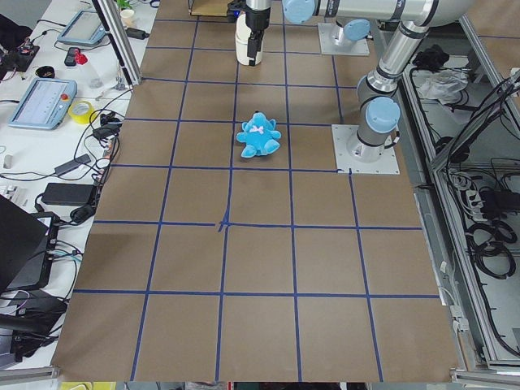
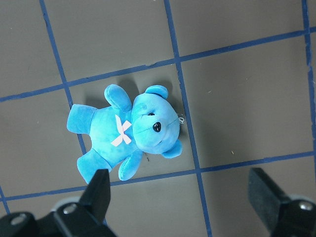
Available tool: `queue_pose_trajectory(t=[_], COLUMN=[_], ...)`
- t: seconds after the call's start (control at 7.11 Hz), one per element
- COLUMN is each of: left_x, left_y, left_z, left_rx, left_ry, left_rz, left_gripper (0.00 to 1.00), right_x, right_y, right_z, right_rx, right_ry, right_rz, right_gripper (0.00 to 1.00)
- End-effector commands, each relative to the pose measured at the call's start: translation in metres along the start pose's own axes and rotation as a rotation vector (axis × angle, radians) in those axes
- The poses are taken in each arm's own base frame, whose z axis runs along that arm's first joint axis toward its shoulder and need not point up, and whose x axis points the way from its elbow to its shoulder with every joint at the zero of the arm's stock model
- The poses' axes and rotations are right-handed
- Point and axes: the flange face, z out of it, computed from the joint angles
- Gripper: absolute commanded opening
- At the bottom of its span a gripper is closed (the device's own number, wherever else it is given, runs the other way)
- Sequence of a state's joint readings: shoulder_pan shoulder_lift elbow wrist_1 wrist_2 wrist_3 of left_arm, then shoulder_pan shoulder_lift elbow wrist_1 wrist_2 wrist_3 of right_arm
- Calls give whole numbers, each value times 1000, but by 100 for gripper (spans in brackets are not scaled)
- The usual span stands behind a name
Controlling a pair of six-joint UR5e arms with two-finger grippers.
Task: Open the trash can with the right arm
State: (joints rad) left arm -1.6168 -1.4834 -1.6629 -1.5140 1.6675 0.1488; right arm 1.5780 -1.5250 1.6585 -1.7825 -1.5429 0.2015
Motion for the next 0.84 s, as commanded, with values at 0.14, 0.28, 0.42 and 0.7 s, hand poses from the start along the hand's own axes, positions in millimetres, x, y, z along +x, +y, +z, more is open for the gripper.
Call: queue_pose_trajectory(t=[0.14,0.28,0.42,0.7], left_x=[0,0,0,0], left_y=[0,0,0,0], left_z=[0,0,0,0], left_rx=[0,0,0,0], left_ry=[0,0,0,0], left_rz=[0,0,0,0], left_gripper=[100,100,100,100], right_x=[6,8,10,11], right_y=[29,36,45,54], right_z=[-32,-37,-48,-53], right_rx=[-22,-34,-53,-69], right_ry=[14,17,16,19], right_rz=[3,3,5,4], right_gripper=[100,100,100,100])
